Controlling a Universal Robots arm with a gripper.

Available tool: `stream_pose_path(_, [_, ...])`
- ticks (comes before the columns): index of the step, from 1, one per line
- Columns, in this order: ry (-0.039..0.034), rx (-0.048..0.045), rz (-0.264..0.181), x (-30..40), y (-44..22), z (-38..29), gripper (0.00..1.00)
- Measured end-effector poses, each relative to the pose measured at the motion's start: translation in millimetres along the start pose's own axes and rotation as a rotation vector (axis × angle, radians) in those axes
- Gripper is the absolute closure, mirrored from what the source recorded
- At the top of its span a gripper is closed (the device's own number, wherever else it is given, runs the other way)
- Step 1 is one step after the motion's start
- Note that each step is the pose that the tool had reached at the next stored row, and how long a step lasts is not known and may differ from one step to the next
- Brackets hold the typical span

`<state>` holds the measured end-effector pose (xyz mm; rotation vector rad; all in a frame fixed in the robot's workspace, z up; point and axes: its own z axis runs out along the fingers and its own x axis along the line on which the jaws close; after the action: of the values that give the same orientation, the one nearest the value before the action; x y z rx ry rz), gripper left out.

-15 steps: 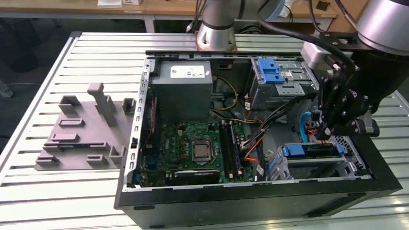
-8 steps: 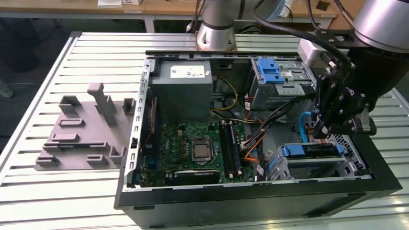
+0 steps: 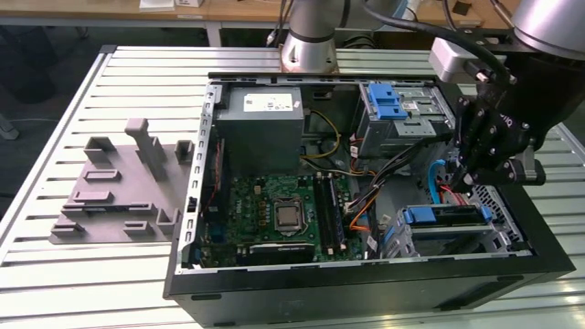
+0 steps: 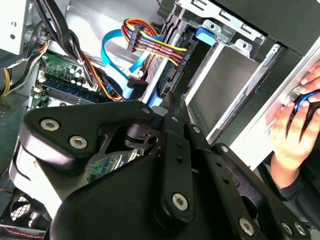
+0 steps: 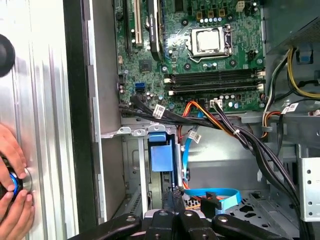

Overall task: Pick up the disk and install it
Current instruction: 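Insert the second disk wire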

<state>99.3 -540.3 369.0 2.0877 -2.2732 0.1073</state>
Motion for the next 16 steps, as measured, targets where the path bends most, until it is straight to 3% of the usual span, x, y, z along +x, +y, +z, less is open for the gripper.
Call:
stream_pose_path(5, [-0.0006, -0.0001, 0.000, 0.3, 3.1, -0.4, 0.89])
stream_pose_path(16, [-0.0054, -0.0005, 0.000, -4.1, 3.6, -13.7, 0.89])
